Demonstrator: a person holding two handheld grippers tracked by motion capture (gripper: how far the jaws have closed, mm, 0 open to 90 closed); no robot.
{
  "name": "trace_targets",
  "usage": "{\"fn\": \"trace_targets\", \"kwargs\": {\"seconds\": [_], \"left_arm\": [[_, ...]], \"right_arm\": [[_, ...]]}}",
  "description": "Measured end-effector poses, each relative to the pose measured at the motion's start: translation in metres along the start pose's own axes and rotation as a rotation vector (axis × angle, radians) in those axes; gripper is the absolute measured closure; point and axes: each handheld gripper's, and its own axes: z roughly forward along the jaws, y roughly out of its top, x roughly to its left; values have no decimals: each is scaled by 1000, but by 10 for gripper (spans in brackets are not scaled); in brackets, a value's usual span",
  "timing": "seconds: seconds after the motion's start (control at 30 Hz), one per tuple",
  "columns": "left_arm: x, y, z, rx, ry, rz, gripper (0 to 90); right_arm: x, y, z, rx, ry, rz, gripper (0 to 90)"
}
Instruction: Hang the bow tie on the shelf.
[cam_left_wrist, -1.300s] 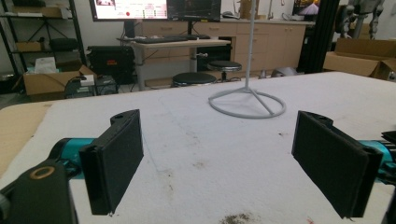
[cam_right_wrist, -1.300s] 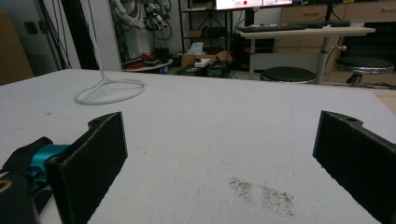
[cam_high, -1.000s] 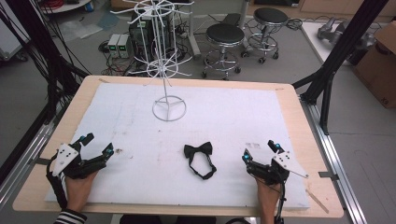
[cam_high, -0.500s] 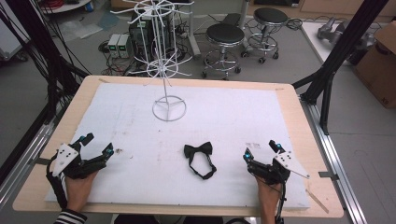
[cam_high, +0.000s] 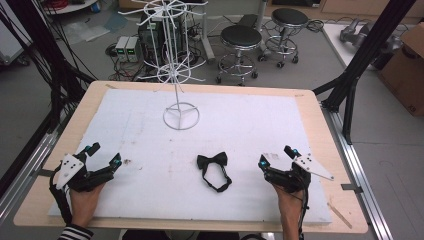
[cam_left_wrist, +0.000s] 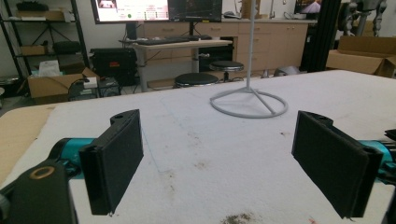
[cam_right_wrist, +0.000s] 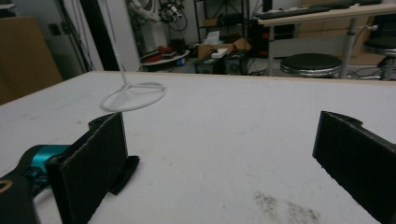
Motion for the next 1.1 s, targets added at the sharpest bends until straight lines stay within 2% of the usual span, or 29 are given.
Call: {"fn": "trace_targets", "kwargs": {"seconds": [0.1,0.2,0.27,0.4,0.5,0.67,0.7,0.77,0.8,1.1], "left_arm": [[0,0,0,-2,2,4,167],[0,0,0,-2,1,3,167],[0,0,0,-2,2,3,167],[0,0,0,-3,3,0,167],[0,0,-1,-3,3,0,167],[0,0,-1,-5,4,-2,167],[0,0,-1,-5,4,-3,167],[0,0,-1,-6,4,-5,167],[0,0,-1,-6,4,-6,167],[1,0,-1,-6,4,-7,167]], "right_arm": [[8,12,4,37,48,-23,20],[19,23,9,78,109,-82,49],[27,30,13,125,153,-109,49],[38,41,21,209,205,-161,49],[44,45,27,255,248,-174,50],[57,49,37,347,276,-227,63],[59,49,40,361,283,-238,80],[63,49,43,397,310,-264,174],[65,49,45,412,317,-276,175],[81,40,67,547,291,-323,175]]}}
